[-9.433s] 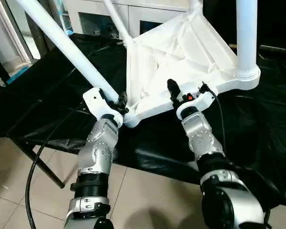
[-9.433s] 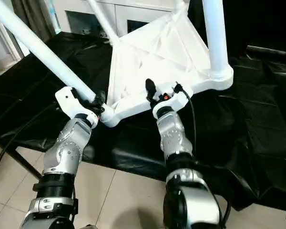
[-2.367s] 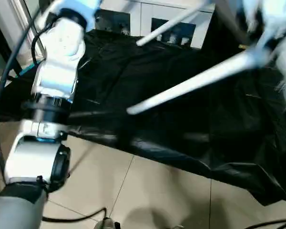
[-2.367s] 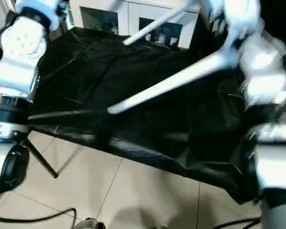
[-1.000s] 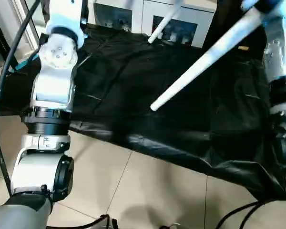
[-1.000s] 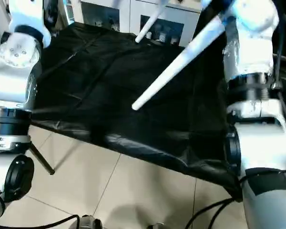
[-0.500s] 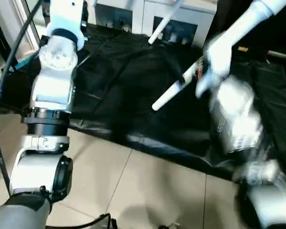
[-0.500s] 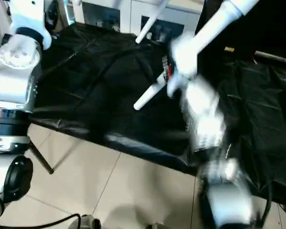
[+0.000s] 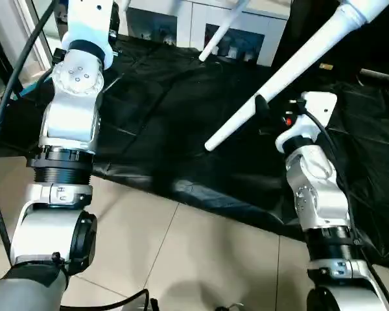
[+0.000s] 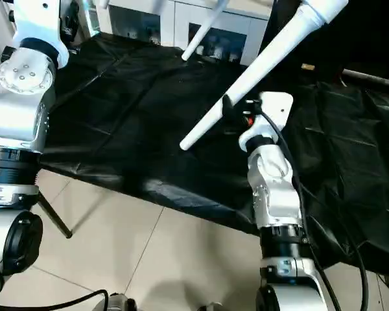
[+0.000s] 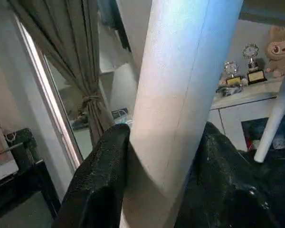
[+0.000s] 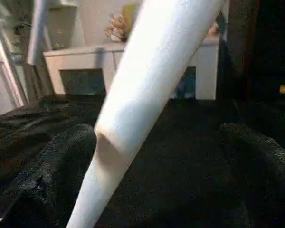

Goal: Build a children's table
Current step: Flip table

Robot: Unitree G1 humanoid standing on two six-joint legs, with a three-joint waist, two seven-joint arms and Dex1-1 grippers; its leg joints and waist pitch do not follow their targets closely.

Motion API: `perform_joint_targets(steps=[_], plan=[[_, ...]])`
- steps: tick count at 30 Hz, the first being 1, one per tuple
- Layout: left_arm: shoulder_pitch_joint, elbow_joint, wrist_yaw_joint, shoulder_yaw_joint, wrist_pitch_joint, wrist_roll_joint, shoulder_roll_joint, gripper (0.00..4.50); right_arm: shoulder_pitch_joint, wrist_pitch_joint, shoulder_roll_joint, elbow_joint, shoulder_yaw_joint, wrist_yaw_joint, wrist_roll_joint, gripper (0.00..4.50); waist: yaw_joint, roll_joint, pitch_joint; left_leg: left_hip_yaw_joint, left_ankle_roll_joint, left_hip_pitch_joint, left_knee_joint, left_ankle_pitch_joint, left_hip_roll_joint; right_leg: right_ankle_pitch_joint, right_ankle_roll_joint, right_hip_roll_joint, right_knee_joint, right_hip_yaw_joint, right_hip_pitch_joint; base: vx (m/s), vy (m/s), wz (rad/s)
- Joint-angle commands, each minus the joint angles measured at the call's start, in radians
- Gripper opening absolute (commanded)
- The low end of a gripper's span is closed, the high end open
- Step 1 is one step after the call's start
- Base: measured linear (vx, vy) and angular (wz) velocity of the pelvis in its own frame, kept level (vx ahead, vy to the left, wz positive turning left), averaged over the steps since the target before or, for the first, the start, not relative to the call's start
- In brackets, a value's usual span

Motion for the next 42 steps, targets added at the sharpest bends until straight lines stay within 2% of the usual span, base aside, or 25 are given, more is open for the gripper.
perform_joint_targets(steps=[1,3,4,6,7,8,9,12,13,16,20,22,23,25,27,29,31,33,34,36,38,39,40,41,42], plan=[[-0.017,-0.006,-0.008,-0.003,-0.01,-0.02,-0.009,1.82,-0.052,-0.006,-0.004,0.058,-0.027,-0.005,0.029,4.5,-0.005,0.012,-0.097,-0.022,-0.038,0.041,-0.076,-0.192,0.037,-0.15,-0.175,-0.056,-0.072,0.036,0.051,0.0,0.0,0.0],[-0.016,-0.006,-0.009,-0.004,-0.01,-0.021,-0.009,1.82,-0.077,-0.004,-0.002,0.09,-0.039,-0.002,0.04,4.33,-0.002,0.015,-0.098,-0.022,-0.032,0.043,-0.076,-0.174,0.039,-0.116,-0.178,-0.055,-0.07,0.036,0.051,0.0,0.0,0.0],[-0.014,-0.011,-0.009,-0.004,-0.008,-0.021,-0.006,1.82,-0.125,-0.011,-0.008,0.153,-0.055,0.01,0.052,4.12,-0.002,0.008,-0.099,-0.021,-0.029,0.043,-0.076,-0.164,0.04,-0.101,-0.181,-0.055,-0.068,0.035,0.052,0.0,0.0,0.0],[-0.009,-0.019,-0.01,-0.004,-0.005,-0.02,-0.003,1.82,-0.17,-0.03,-0.017,0.218,-0.059,0.052,0.064,3.96,0.001,0.01,-0.101,-0.019,-0.017,0.04,-0.073,-0.139,0.038,-0.063,-0.2,-0.056,-0.062,0.035,0.056,0.0,0.0,0.0],[-0.007,-0.023,-0.009,-0.003,-0.004,-0.02,-0.001,1.82,-0.18,-0.037,-0.018,0.236,-0.06,0.067,0.068,3.86,0.001,0.01,-0.102,-0.02,-0.016,0.039,-0.073,-0.139,0.039,-0.06,-0.204,-0.058,-0.061,0.034,0.057,0.0,0.0,0.0],[-0.005,-0.026,-0.009,-0.003,-0.003,-0.019,0.0,1.82,-0.185,-0.04,-0.018,0.245,-0.062,0.08,0.074,3.77,0.002,0.003,-0.101,-0.018,-0.005,0.039,-0.072,-0.131,0.039,-0.055,-0.21,-0.058,-0.06,0.035,0.058,0.0,0.0,0.0],[-0.002,-0.029,-0.008,-0.002,-0.001,-0.019,0.002,1.82,-0.195,-0.049,-0.018,0.269,-0.066,0.096,0.078,3.77,0.004,0.005,-0.1,-0.019,0.0,0.038,-0.073,-0.125,0.04,-0.056,-0.211,-0.059,-0.061,0.035,0.058,0.0,0.0,0.0],[0.0,-0.033,-0.008,-0.001,0.001,-0.019,0.004,1.82,-0.209,-0.069,-0.021,0.296,-0.071,0.125,0.085,3.43,0.004,0.005,-0.099,-0.018,0.005,0.039,-0.073,-0.125,0.041,-0.067,-0.216,-0.058,-0.062,0.035,0.058,0.0,0.0,0.0],[0.001,-0.033,-0.008,-0.001,0.001,-0.018,0.005,1.82,-0.213,-0.075,-0.021,0.299,-0.072,0.132,0.088,3.38,0.004,-0.001,-0.1,-0.017,0.006,0.039,-0.073,-0.13,0.041,-0.075,-0.216,-0.06,-0.064,0.034,0.059,0.0,0.0,0.0],[0.0,-0.031,-0.008,-0.001,0.001,-0.019,0.007,1.8,-0.232,-0.097,-0.023,0.325,-0.08,0.154,0.095,3.13,0.003,0.004,-0.099,-0.019,-0.001,0.04,-0.074,-0.144,0.043,-0.107,-0.213,-0.061,-0.065,0.035,0.057,0.0,0.0,0.0],[-0.003,-0.025,-0.006,-0.004,-0.002,-0.02,0.006,1.8,-0.247,-0.118,-0.026,0.346,-0.083,0.185,0.103,2.91,0.003,0.009,-0.1,-0.019,-0.001,0.041,-0.073,-0.137,0.043,-0.085,-0.219,-0.059,-0.063,0.034,0.056,0.0,0.0,0.0],[-0.005,-0.02,-0.005,-0.005,-0.004,-0.021,0.003,1.8,-0.241,-0.128,-0.028,0.334,-0.078,0.196,0.099,2.54,0.004,0.007,-0.102,-0.018,0.009,0.039,-0.071,-0.116,0.041,-0.052,-0.228,-0.059,-0.06,0.034,0.059,0.0,0.0,0.0],[-0.006,-0.016,-0.005,-0.005,-0.007,-0.022,0.001,1.8,-0.237,-0.132,-0.03,0.325,-0.078,0.2,0.099,2.54,0.004,0.01,-0.102,-0.019,0.011,0.039,-0.071,-0.114,0.041,-0.049,-0.229,-0.059,-0.059,0.034,0.058,0.0,0.0,0.0],[-0.006,-0.014,-0.005,-0.005,-0.008,-0.023,0.001,1.8,-0.236,-0.136,-0.031,0.324,-0.08,0.203,0.099,2.48,0.004,0.008,-0.102,-0.018,0.014,0.039,-0.07,-0.112,0.041,-0.049,-0.233,-0.059,-0.06,0.034,0.058,0.0,0.0,0.0],[-0.003,-0.009,-0.007,0.0,-0.018,-0.035,-0.006,1.79,-0.225,-0.152,-0.04,0.285,-0.085,0.193,0.093,2.14,0.004,0.01,-0.102,-0.018,0.013,0.039,-0.07,-0.114,0.041,-0.05,-0.235,-0.058,-0.061,0.034,0.058,0.0,0.0,0.0],[0.003,-0.005,-0.013,0.006,-0.032,-0.048,-0.012,1.79,-0.21,-0.153,-0.049,0.237,-0.085,0.185,0.092,2.07,0.007,0.011,-0.103,-0.018,0.013,0.04,-0.07,-0.113,0.042,-0.045,-0.235,-0.058,-0.06,0.033,0.057,0.0,0.0,0.0],[0.007,-0.002,-0.016,0.011,-0.039,-0.058,-0.018,1.79,-0.197,-0.156,-0.057,0.204,-0.081,0.177,0.085,1.99,0.008,0.009,-0.104,-0.018,0.018,0.04,-0.069,-0.096,0.041,-0.018,-0.236,-0.056,-0.056,0.033,0.059,0.0,0.0,0.0],[0.027,0.011,-0.028,0.025,-0.068,-0.086,-0.032,1.79,-0.149,-0.158,-0.075,0.086,-0.069,0.16,0.063,1.89,0.011,0.014,-0.104,-0.017,0.025,0.04,-0.067,-0.078,0.04,0.008,-0.235,-0.054,-0.056,0.033,0.059,0.0,0.0,0.0],[0.027,0.011,-0.028,0.025,-0.068,-0.086,-0.032,1.78,-0.149,-0.158,-0.075,0.086,-0.069,0.16,0.063,1.86,0.013,0.012,-0.105,-0.017,0.027,0.041,-0.068,-0.078,0.04,0.013,-0.232,-0.054,-0.057,0.033,0.059,0.0,0.0,0.0],[0.055,0.023,-0.042,0.025,-0.088,-0.097,-0.042,1.75,-0.095,-0.151,-0.086,-0.039,-0.069,0.135,0.048,1.81,0.013,0.011,-0.105,-0.017,0.029,0.039,-0.069,-0.08,0.038,0.007,-0.225,-0.053,-0.058,0.033,0.061,0.0,0.0,0.0],[0.055,0.023,-0.042,0.025,-0.088,-0.097,-0.042,1.74,-0.095,-0.151,-0.086,-0.039,-0.069,0.135,0.048,1.76,0.012,0.01,-0.105,-0.018,0.029,0.039,-0.069,-0.09,0.039,-0.007,-0.222,-0.054,-0.058,0.033,0.061,0.0,0.0,0.0],[0.077,0.041,-0.046,0.027,-0.099,-0.107,-0.054,1.72,-0.052,-0.138,-0.095,-0.125,-0.075,0.104,0.03,1.73,0.013,0.012,-0.101,-0.017,0.018,0.043,-0.072,-0.119,0.039,-0.058,-0.214,-0.053,-0.068,0.034,0.055,0.0,0.0,0.0],[0.092,0.066,-0.049,0.026,-0.114,-0.11,-0.062,1.72,-0.018,-0.126,-0.103,-0.194,-0.073,0.088,0.012,1.73,0.017,0.03,-0.1,-0.018,0.011,0.047,-0.071,-0.134,0.04,-0.069,-0.209,-0.053,-0.068,0.035,0.051,0.0,0.0,0.0],[0.096,0.074,-0.051,0.026,-0.117,-0.112,-0.064,1.69,-0.008,-0.122,-0.104,-0.212,-0.072,0.084,0.008,1.68,0.015,0.024,-0.1,-0.019,0.0,0.05,-0.075,-0.158,0.042,-0.082,-0.194,-0.049,-0.073,0.034,0.051,0.0,0.0,0.0],[0.106,0.098,-0.052,0.023,-0.129,-0.112,-0.069,1.67,0.023,-0.099,-0.103,-0.281,-0.069,0.065,0.0,1.66,0.017,0.03,-0.102,-0.022,-0.009,0.049,-0.077,-0.155,0.041,-0.069,-0.19,-0.049,-0.07,0.034,0.053,0.0,0.0,0.0]])
